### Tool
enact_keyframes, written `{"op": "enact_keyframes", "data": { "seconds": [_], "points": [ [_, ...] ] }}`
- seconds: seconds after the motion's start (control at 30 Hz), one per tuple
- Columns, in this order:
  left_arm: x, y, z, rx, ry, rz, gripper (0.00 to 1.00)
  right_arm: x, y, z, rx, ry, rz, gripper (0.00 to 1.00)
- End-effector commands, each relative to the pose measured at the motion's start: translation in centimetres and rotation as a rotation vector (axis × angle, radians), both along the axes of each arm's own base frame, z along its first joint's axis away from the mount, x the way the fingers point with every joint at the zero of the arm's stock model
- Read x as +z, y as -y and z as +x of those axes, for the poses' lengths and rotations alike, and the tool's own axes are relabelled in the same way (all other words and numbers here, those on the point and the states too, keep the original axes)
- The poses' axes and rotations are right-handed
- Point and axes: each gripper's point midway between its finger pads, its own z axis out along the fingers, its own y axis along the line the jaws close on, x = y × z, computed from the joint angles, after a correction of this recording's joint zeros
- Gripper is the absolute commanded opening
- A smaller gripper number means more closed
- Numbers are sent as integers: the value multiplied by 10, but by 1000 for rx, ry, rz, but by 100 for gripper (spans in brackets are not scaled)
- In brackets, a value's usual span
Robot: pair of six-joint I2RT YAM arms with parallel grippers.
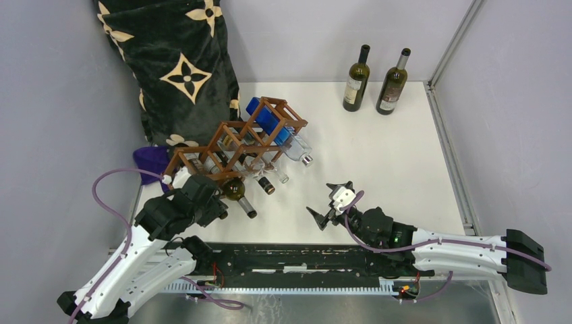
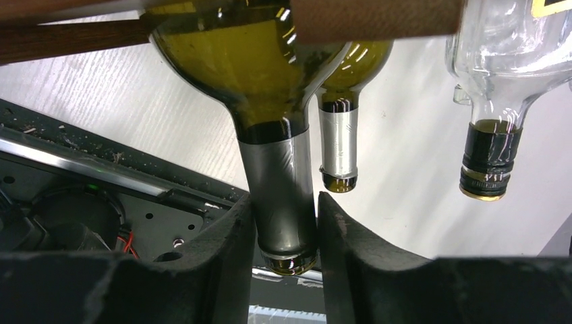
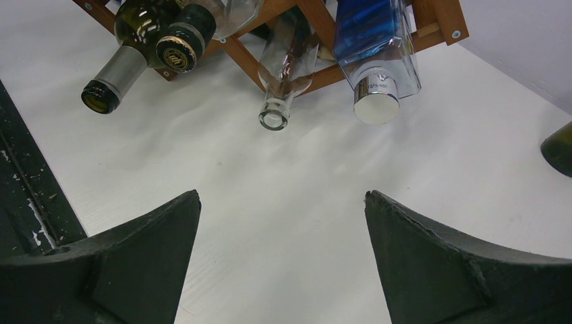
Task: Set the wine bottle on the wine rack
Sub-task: Adjust the wine rack at the center of the board.
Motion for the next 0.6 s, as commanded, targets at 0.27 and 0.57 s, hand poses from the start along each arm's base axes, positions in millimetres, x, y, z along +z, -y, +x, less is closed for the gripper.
{"op": "enact_keyframes", "data": {
  "seconds": [0.27, 0.57],
  "points": [
    [10, 8, -5, -52, 21, -59, 72, 33, -6, 2, 6, 34, 84, 98],
    [34, -10, -22, -65, 32, -23, 85, 35, -5, 0, 13, 34, 86, 98]
  ]
}}
